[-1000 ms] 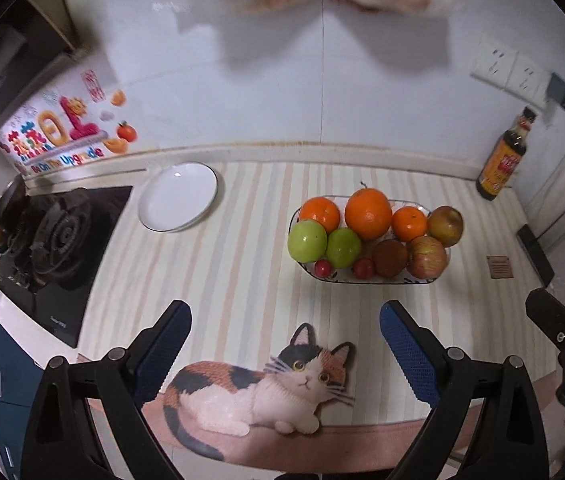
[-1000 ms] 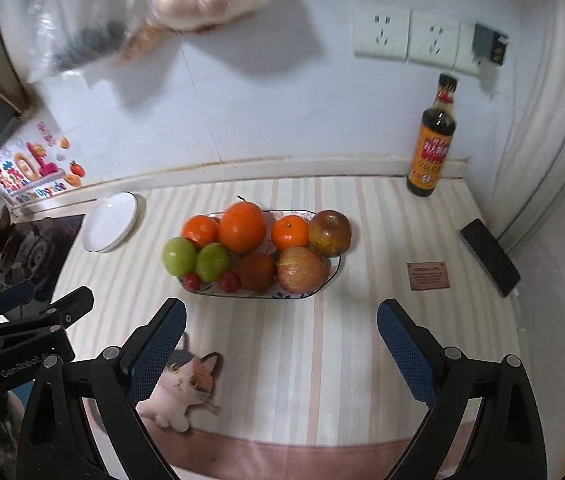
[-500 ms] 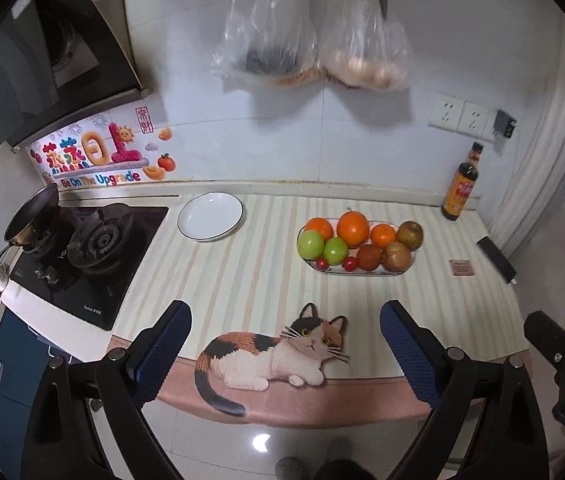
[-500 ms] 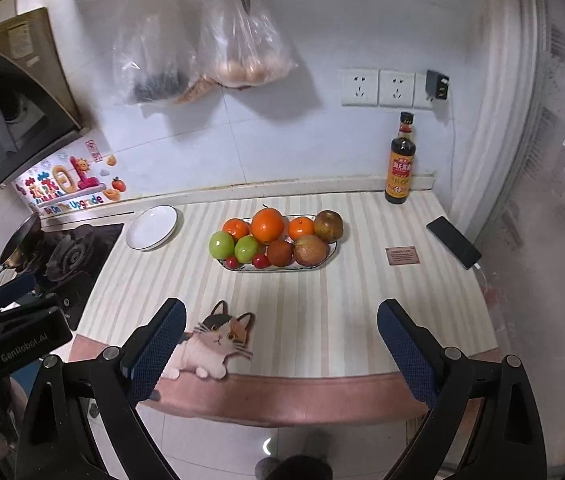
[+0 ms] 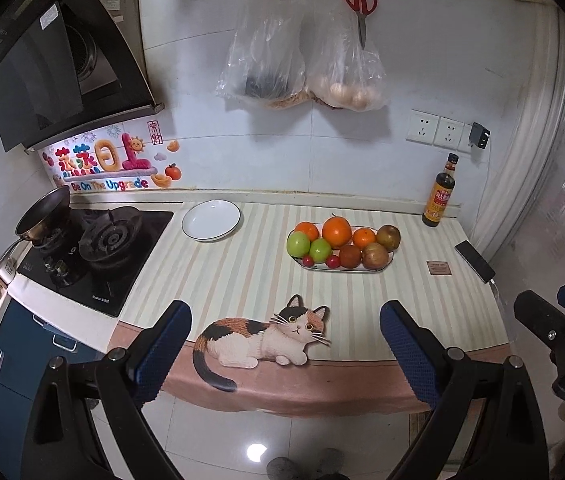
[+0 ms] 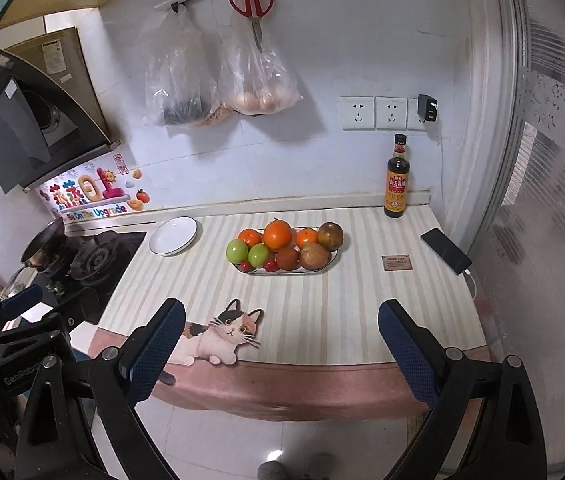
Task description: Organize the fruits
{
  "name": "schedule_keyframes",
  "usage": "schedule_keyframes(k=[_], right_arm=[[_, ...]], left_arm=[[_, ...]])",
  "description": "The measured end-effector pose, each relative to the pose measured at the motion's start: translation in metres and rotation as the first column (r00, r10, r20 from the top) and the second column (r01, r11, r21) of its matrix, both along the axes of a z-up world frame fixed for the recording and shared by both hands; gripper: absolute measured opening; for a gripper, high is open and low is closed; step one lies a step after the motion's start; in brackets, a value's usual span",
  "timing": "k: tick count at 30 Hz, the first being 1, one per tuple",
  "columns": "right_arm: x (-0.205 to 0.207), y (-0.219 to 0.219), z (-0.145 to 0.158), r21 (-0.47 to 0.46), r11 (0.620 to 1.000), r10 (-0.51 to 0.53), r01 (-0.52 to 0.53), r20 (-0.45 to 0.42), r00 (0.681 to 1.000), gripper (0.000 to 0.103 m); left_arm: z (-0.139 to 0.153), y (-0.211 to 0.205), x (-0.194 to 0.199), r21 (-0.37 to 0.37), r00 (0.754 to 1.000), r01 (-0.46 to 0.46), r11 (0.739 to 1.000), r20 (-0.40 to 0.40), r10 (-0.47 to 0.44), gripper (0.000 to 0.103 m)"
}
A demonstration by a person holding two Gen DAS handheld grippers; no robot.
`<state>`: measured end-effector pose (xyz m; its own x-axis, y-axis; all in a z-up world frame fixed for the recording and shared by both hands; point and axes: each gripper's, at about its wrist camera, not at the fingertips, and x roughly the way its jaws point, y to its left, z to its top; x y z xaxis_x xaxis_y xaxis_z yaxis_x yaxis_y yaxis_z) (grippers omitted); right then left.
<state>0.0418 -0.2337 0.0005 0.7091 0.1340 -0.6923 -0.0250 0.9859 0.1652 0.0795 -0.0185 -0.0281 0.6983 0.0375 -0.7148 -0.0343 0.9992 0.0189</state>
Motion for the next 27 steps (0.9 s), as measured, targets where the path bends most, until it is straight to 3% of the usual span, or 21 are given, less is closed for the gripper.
schedule_keyframes(k=[5,6,17,27], right_arm=[[0.021,-0.013,-0.004,0.016,1.000,0.003,-0.003,-0.020,1.000,0.099],[0.029,-0.015,-0.005,0.015,1.000,0.001,-0.001,-0.025,1.000,0.099],[0.115,-0.020,-0.028,-0.037,0.999,-0.014,0.011,-0.073,0.997,0.100],[0.154,-0.014,-0.057,-0.059,0.998,-0.019,0.010,-0.144,0.989,0.100]], left_arm=[[-0.003,-0.006,0.011,0.000,1.000,-0.005,1.000,-0.019,0.005,0.098],[-0.005,-0.007,0.016,0.003,1.000,-0.005,1.000,-0.030,0.005,0.102],[-0.028,-0.011,0.089,0.062,0.995,-0.033,0.998,-0.094,0.039,0.102],[-0.047,-0.010,0.124,0.070,0.987,-0.048,0.996,-0.150,0.058,0.102]])
